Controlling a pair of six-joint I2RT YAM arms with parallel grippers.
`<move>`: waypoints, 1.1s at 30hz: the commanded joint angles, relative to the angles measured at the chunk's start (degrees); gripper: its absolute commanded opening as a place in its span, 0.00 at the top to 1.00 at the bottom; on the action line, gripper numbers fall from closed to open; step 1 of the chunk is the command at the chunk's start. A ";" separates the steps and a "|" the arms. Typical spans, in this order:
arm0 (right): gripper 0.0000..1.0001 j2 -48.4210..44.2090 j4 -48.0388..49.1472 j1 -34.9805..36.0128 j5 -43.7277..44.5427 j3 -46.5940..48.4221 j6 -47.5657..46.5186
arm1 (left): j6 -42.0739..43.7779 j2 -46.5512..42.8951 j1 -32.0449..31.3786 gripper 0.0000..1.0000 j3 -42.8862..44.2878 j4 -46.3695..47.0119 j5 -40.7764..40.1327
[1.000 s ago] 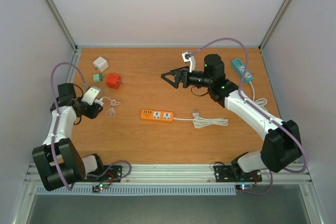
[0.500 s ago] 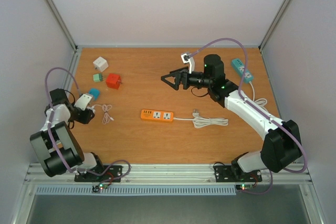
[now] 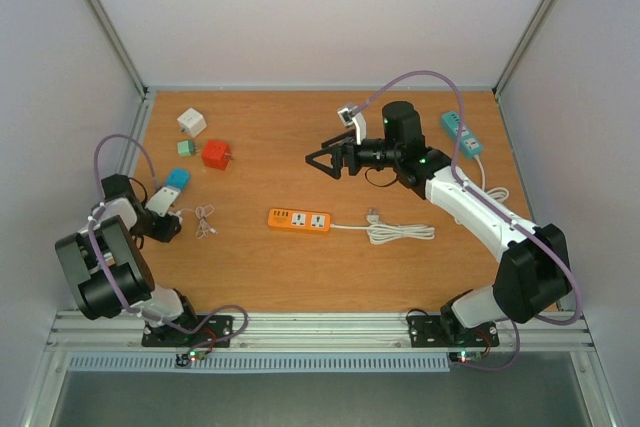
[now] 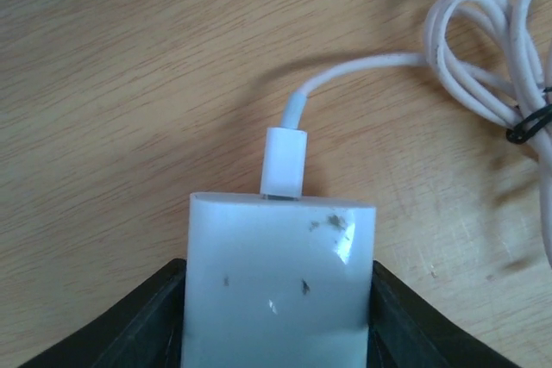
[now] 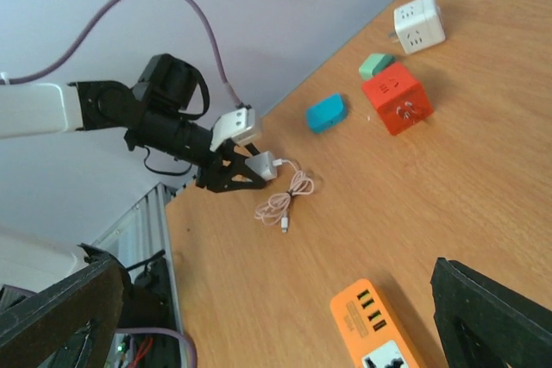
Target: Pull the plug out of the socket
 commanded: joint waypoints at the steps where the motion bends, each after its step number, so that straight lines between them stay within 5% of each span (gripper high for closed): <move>1: 0.01 1.80 -5.16 -0.28 -1.29 2.71 -4.68 | 0.67 0.24 0.35 0.43 -0.43 1.67 -0.20; 13: 0.01 4.22 -15.01 -0.28 2.67 2.69 -16.26 | 2.46 -5.26 0.33 0.01 3.17 -6.15 2.07; 20: 0.01 7.21 -22.52 0.01 5.69 1.92 -25.24 | 2.21 -10.36 0.33 0.00 9.05 -10.33 3.95; 33: 0.02 10.41 -18.41 7.61 21.33 -5.29 -35.90 | -6.65 -16.17 -4.06 0.00 12.23 -15.05 13.07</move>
